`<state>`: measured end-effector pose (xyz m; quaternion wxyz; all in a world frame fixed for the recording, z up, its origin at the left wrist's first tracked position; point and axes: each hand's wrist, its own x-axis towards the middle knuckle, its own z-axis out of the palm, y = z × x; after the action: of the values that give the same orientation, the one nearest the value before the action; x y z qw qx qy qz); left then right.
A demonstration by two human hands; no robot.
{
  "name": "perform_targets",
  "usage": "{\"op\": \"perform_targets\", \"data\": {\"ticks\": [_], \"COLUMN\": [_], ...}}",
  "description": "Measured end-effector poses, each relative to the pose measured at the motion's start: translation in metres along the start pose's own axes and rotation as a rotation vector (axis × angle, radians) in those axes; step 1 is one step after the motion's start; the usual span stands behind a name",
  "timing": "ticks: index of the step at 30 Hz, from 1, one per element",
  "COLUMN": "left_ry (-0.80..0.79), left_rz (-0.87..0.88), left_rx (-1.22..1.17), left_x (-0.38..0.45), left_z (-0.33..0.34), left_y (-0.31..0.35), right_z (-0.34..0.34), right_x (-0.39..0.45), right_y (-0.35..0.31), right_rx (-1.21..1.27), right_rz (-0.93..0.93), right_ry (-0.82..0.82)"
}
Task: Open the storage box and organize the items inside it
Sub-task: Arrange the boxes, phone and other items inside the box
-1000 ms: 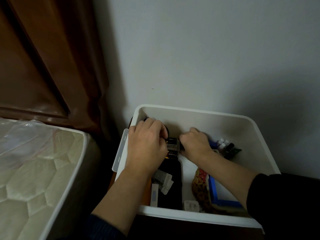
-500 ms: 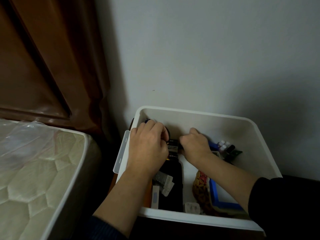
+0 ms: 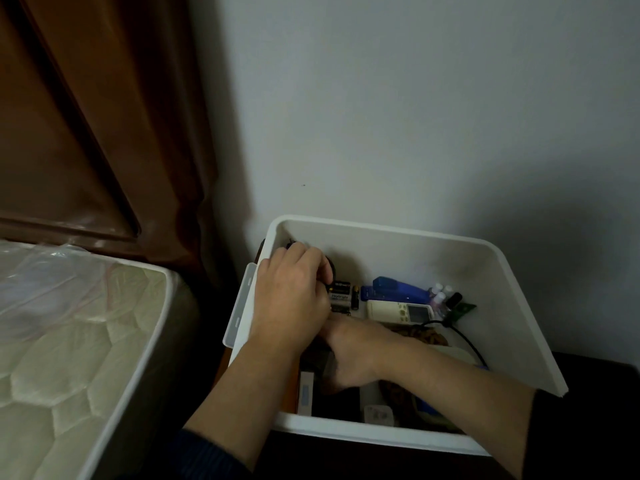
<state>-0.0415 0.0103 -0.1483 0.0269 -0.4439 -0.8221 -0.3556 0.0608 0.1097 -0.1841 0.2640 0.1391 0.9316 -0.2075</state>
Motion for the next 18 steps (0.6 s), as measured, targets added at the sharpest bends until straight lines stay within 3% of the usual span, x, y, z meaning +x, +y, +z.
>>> {"op": "perform_targets", "data": {"ticks": [4, 18], "left_ry": [-0.004, 0.011], "left_rz": [-0.002, 0.036], "left_rx": [0.008, -0.044], "left_x": [0.000, 0.000], "left_z": [0.001, -0.002], "left_y": [-0.001, 0.001], "right_z": [0.007, 0.002], "right_x": [0.004, 0.000], "right_y": [-0.005, 0.028], "right_rx": [-0.109, 0.057], "right_rz": [0.001, 0.058], "right_ry": [0.039, 0.205]}}
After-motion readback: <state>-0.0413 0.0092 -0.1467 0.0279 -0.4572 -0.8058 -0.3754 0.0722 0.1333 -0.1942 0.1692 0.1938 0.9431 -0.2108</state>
